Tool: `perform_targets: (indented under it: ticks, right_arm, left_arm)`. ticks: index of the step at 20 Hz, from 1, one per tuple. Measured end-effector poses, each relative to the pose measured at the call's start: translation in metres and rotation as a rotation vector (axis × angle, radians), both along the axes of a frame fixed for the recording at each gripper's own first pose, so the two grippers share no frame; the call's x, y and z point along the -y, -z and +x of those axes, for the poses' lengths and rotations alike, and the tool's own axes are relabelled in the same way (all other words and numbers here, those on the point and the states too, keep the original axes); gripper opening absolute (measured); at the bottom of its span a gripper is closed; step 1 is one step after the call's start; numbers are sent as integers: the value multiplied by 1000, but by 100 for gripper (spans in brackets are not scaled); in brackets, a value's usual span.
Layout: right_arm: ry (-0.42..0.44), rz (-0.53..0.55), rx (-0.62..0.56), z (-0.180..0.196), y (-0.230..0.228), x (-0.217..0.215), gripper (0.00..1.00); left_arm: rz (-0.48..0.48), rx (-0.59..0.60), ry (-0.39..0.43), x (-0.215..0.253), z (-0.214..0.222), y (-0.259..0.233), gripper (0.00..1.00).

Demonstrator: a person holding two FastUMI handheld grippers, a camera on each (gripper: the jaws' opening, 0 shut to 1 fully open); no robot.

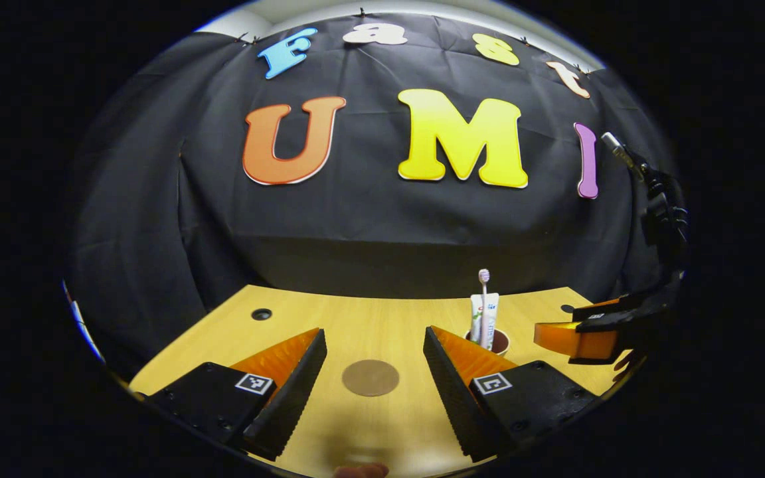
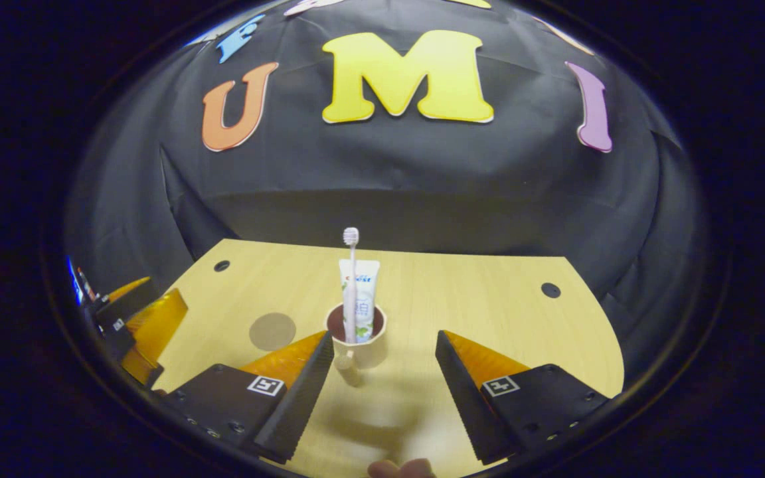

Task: Put the toothbrush and toothpaste on the desktop into the cup, then pick up the cup and place it on the coaster on the desktop.

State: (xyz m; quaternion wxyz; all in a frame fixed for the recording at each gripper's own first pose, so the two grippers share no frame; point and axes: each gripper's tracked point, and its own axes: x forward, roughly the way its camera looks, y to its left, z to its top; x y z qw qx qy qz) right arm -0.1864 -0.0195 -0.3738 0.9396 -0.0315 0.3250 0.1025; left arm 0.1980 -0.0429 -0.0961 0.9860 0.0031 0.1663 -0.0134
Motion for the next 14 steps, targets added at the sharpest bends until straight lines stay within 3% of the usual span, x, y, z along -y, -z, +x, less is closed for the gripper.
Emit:
perform_targets:
  ticks: [7,14]
  right_arm:
    - [46,-26,-189,10,28,-35,92]
    - [126,-30,-514,13,84,-39,92]
  left_arm:
    - [-62,13,-114,-68,-21,-35,94]
    - [-97,38,-248,-138,-24,-57,94]
